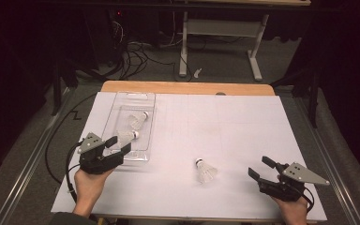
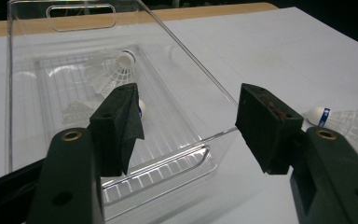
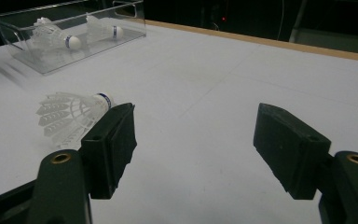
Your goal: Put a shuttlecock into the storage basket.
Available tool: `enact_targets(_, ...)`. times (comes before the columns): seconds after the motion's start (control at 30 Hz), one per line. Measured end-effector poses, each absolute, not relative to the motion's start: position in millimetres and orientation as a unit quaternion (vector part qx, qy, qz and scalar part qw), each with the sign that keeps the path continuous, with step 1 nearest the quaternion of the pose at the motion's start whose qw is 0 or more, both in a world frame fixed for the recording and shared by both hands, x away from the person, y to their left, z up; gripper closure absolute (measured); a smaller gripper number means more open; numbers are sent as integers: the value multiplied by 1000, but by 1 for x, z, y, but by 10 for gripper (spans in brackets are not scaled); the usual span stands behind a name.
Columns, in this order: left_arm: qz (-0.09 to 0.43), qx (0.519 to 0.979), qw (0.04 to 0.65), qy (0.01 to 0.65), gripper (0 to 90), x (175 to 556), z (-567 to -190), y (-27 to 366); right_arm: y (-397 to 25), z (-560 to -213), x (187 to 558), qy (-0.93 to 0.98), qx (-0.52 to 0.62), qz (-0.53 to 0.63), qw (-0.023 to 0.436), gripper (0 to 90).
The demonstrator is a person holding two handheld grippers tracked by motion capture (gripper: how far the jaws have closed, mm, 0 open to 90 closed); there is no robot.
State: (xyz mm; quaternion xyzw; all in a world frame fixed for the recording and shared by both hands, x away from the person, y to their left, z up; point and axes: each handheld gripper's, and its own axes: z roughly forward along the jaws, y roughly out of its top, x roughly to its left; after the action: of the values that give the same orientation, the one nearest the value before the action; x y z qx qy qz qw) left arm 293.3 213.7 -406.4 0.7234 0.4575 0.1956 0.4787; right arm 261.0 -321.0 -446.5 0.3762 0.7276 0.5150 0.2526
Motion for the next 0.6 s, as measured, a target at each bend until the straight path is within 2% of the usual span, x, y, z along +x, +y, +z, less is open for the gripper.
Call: enact_targets(0.6,192,723,491,446,402,289,-408,202,-321,-446,261,727,376,515,253,300)
